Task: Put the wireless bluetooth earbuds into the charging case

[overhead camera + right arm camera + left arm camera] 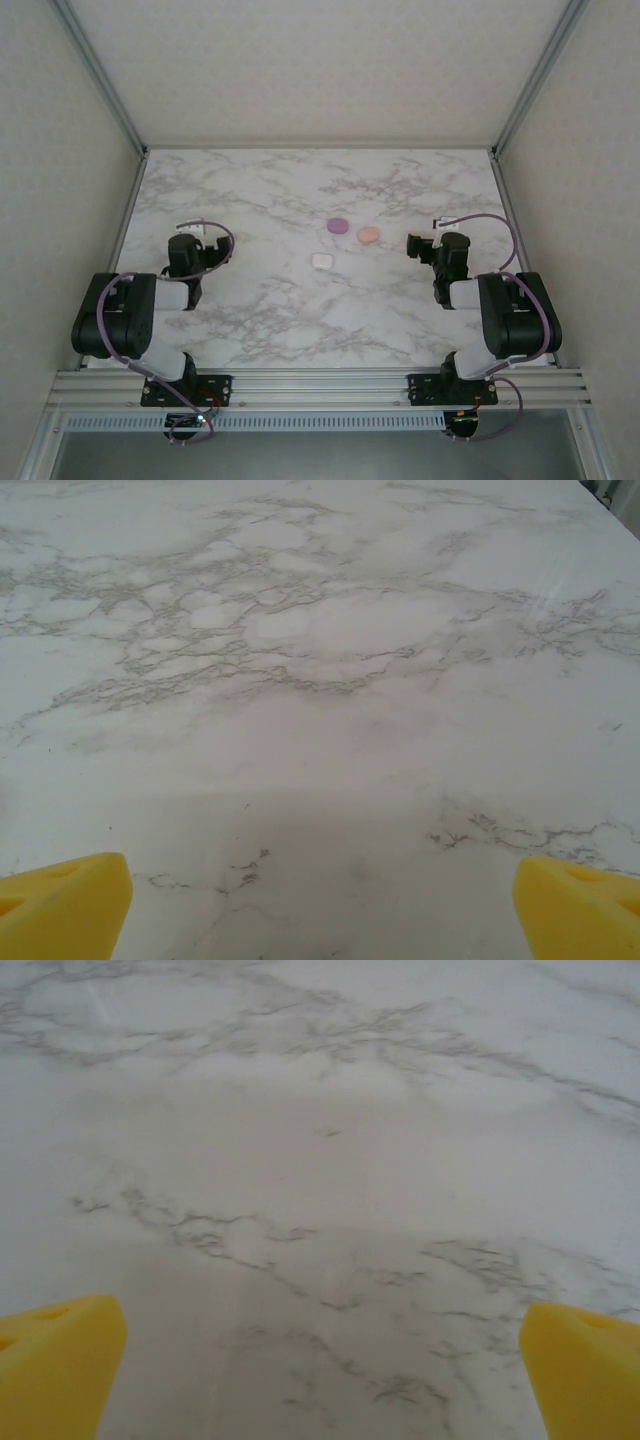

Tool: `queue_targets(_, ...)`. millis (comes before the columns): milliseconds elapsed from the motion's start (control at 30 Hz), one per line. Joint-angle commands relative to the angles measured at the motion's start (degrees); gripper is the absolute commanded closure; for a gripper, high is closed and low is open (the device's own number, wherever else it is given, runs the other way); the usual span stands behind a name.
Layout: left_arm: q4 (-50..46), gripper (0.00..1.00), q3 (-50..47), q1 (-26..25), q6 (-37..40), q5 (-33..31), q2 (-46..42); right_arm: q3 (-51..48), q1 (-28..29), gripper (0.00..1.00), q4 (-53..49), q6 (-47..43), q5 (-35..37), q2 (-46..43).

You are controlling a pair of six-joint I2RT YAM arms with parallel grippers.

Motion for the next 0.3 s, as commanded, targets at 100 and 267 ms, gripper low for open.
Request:
queue_targets(100, 3.72, 0.00, 2.04, -0.02, -1.61, -3.69, -0.45, 0.98, -0.23, 0.01, 1.76, 0.50, 1.66, 0.06)
queue_targets(267, 3.49, 0.00, 2.20, -0.52, -1.26, -3.93, -0.52, 0.89, -0.21, 0.01, 1.91, 0.46, 1.65, 0.07)
